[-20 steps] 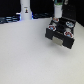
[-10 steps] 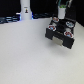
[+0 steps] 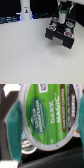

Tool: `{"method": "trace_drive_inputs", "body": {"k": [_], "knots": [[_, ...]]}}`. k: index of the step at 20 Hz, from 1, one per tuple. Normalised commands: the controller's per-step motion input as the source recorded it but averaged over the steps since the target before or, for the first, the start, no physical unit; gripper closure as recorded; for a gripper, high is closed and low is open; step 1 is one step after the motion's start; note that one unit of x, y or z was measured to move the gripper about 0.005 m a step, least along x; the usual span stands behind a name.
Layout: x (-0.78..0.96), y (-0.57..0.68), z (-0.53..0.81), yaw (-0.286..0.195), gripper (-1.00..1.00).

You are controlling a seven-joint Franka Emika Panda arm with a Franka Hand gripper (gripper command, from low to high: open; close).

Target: Open the kcup holder, insert the kcup into the holder, and close the kcup holder

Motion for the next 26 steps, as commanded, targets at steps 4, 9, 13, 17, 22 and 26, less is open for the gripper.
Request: {"method": "trace_drive_inputs", "body": {"k": [4,9,13,17,22,26], "knots": [[0.06,0.0,-0.21,0.006,1.0],[0.08,-0.01,-0.18,0.004,1.0],[0.07,0.02,-0.16,0.0,1.0],[0.03,0.0,-0.14,0.004,1.0],[0.05,0.06,-0.18,0.008,1.0],[0.11,0.12,-0.2,0.019,1.0]]}}
